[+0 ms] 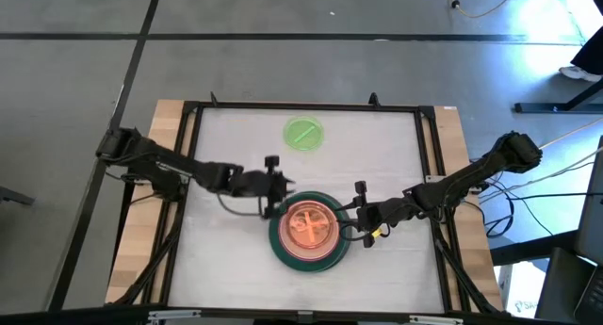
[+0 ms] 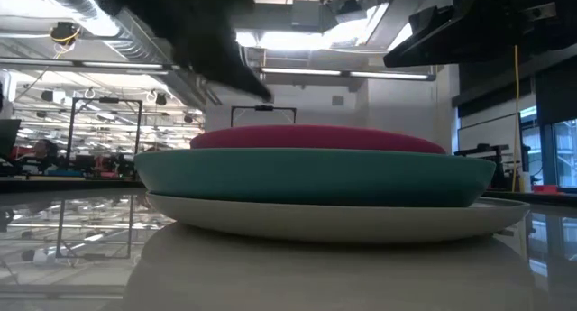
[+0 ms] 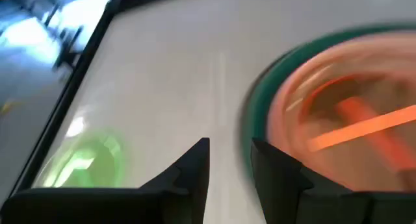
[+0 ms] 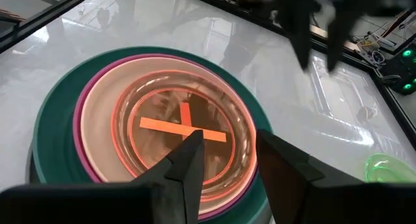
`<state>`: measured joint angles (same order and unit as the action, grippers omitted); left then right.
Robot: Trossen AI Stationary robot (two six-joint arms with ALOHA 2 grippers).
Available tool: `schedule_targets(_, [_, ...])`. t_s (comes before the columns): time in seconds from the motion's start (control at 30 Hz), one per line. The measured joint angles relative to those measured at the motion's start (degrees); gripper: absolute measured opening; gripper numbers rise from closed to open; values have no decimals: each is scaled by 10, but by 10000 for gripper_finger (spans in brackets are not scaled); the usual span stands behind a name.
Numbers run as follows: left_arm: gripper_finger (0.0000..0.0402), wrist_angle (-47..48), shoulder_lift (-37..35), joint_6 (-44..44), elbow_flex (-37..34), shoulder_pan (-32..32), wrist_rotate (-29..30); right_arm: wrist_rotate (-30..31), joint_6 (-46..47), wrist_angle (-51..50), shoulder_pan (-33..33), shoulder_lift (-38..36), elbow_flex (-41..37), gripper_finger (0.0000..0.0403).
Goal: Stack plastic plates
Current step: Stack the light green plate on top of the light orange plate
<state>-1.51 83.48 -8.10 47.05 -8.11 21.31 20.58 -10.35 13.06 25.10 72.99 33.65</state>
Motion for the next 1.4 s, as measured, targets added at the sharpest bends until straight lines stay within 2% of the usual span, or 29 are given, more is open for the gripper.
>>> schedule_targets(0.27, [106,14,56,-50,0,130,-46,8,0,10,-9,0,-19,133])
schedule_targets(0.37, [106,13,78,-93,0,168,-47,15,11,27,-27,0,-27,133])
schedule_targets(0.57, [106,7,120,-191,0,229,-47,-14,27,33,-57,0,-34,133])
schedule_targets(0.7, [106,-11,148,-249,0,252,-46,-26,31,34,-65,0,-34,133])
schedule_targets(0.93, [106,-102,196,-300,0,270,-47,-27,31,35,-64,0,-34,133])
schedule_targets(1.03, [106,-129,210,-308,0,276,-56,-27,31,35,-64,0,-34,133])
schedule_targets(1.2, [105,-133,219,-297,0,296,-105,-28,31,35,-64,0,-34,133])
schedule_targets(1.4, [105,-132,223,-275,0,330,-135,-28,34,35,-64,0,-34,133])
